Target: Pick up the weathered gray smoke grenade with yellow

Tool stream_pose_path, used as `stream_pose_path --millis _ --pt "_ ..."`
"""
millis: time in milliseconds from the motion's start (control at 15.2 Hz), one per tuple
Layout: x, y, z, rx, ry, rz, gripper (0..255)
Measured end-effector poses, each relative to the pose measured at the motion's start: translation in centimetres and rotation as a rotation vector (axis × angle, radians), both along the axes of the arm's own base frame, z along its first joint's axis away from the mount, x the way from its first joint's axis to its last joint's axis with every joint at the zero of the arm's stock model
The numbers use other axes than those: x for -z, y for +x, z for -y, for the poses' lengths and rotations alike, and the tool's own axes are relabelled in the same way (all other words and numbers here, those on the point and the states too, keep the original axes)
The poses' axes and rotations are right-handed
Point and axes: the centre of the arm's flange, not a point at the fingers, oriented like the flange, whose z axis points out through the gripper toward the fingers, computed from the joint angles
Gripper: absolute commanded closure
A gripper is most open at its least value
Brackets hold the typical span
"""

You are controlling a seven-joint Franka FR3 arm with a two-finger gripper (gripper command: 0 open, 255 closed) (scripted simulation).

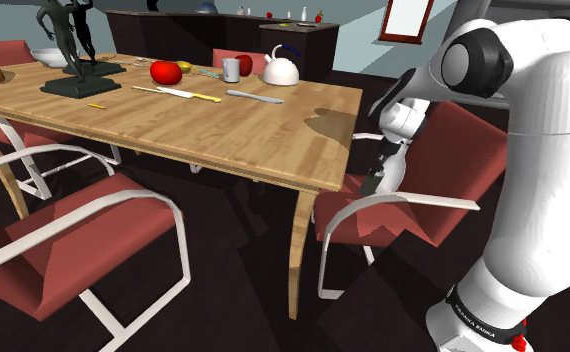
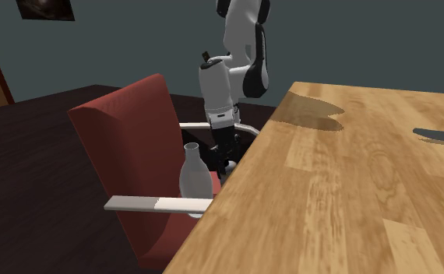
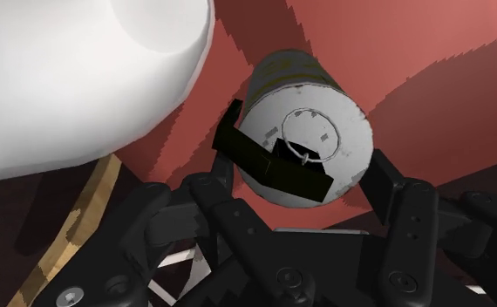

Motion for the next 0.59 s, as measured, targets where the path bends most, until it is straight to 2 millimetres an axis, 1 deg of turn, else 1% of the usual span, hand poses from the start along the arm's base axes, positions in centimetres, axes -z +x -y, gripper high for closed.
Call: stream_pose_path --millis 528,594 --pt "-4.3 -0.3 0.1 0.0 0.0 0.0 255" --pt "-4.6 -0.2 0.1 0.0 0.0 0.0 255"
